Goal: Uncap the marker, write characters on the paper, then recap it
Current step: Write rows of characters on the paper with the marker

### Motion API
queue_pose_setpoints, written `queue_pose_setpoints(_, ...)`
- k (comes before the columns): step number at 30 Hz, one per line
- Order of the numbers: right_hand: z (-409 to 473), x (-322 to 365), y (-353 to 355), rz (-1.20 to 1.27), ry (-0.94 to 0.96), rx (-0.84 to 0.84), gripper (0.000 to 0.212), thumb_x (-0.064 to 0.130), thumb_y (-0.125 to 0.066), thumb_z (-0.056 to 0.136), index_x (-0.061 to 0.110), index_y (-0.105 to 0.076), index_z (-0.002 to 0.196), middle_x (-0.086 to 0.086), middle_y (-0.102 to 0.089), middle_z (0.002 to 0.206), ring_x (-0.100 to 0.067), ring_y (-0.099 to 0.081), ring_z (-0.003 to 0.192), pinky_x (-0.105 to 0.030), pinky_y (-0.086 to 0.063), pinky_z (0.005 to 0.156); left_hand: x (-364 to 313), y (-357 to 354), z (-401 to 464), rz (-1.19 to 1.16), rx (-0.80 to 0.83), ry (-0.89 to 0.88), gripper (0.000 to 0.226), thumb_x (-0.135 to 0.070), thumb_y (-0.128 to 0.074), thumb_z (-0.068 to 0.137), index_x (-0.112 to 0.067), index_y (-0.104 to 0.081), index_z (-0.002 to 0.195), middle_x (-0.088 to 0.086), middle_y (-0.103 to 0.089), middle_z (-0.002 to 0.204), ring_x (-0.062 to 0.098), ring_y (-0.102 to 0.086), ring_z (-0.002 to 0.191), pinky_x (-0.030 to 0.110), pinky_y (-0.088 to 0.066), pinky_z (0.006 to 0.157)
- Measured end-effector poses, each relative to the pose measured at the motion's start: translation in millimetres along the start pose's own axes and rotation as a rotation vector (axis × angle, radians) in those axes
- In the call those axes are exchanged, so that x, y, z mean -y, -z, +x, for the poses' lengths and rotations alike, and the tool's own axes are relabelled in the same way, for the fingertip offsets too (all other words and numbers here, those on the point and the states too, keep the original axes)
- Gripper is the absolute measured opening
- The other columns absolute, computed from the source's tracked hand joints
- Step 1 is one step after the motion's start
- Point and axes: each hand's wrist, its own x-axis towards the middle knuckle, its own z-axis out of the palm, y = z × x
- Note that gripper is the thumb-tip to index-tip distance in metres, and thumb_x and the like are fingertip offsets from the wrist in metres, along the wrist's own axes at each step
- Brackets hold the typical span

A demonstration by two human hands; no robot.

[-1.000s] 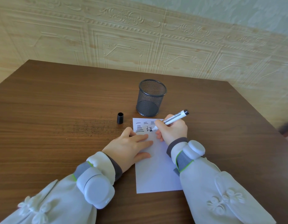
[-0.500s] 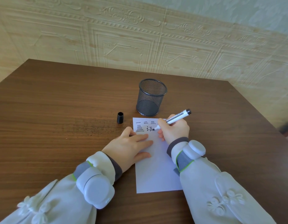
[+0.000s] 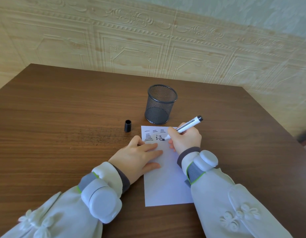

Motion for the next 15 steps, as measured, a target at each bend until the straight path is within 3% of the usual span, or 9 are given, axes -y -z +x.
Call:
queue_pose_setpoints(7,15.1,0.9,14.8,0.186,-0.111,-0.057,0.025,0.019,-0.068,0.081,0.008,-0.057,0.061,-0.009,-0.061,0.051,-0.012,-0.047,0.029,-0.019,-0.039,0.035,0.9,0.9,0.3,0.004,0.012,-0.005,0.05,-0.051,-0.028,0.095,-0.044,-0.017,0.143,-0.018,-0.016,0.153,0.016,-0.02,0.128,0.026,-0.037,0.1)
queue_pose_setpoints(11,21.2,-2.9,30.5,0.148,-0.092,-0.023,0.036,0.032,-0.073,0.081,0.007,-0.059,0.058,-0.008,-0.06,0.048,-0.013,-0.047,0.03,-0.022,-0.04,0.037,1.7,1.0,0.1,-0.003,0.013,-0.003,0.05,-0.051,-0.028,0.095,-0.043,-0.018,0.143,-0.018,-0.016,0.153,0.017,-0.021,0.128,0.027,-0.037,0.1)
queue_pose_setpoints(15,20.4,-5.7,22.9,0.223,-0.012,-0.001,0.021,0.015,-0.075,0.079,0.011,-0.06,0.065,-0.008,-0.064,0.055,-0.013,-0.054,0.039,-0.024,-0.047,0.044,2.2,0.3,0.3,-0.011,0.013,-0.003,0.049,-0.051,-0.029,0.095,-0.044,-0.019,0.143,-0.018,-0.018,0.153,0.016,-0.021,0.127,0.028,-0.039,0.101)
